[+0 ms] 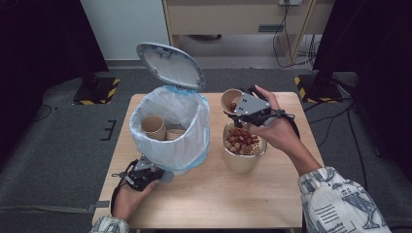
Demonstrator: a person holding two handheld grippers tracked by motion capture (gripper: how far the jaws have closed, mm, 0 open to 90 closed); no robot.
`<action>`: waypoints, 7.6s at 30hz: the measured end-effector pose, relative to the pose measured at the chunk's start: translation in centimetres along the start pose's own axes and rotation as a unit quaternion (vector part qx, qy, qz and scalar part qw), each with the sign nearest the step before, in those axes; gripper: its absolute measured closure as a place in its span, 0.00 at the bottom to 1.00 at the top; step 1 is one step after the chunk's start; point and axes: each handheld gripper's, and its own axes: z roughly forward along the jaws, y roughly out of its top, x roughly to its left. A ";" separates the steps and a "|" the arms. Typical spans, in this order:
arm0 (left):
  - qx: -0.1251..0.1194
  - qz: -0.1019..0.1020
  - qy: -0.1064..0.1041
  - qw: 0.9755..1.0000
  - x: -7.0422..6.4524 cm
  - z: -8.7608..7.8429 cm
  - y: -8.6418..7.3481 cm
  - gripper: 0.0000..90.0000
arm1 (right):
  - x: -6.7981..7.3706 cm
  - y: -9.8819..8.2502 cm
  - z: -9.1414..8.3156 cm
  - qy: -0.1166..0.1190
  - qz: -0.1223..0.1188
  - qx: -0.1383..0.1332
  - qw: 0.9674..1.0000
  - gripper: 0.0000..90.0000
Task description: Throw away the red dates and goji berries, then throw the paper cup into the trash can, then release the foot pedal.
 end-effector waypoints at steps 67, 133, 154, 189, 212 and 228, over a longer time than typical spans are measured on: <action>-0.002 -0.004 -0.001 1.000 0.0 0.0 0.0 1.00 | -0.6 4.1 0.7 0.067 0.130 -0.043 0.988 0.30; -0.003 -0.003 -0.002 1.000 0.0 0.0 0.0 1.00 | 2.3 11.3 8.1 0.161 0.183 -0.078 0.967 0.27; -0.003 -0.002 -0.002 1.000 0.0 0.0 0.0 1.00 | 2.9 10.5 8.6 0.168 0.211 -0.063 0.961 0.15; -0.003 -0.001 -0.001 1.000 0.0 0.0 0.0 1.00 | 1.8 6.8 6.4 0.143 0.243 -0.049 0.958 0.13; -0.004 -0.001 -0.001 1.000 0.0 0.0 0.0 1.00 | 0.6 4.2 4.8 0.119 0.255 -0.036 0.959 0.12; 0.000 -0.006 0.015 1.000 -0.3 -1.2 -0.3 0.79 | -1.4 0.8 2.7 0.081 0.273 -0.020 0.958 0.12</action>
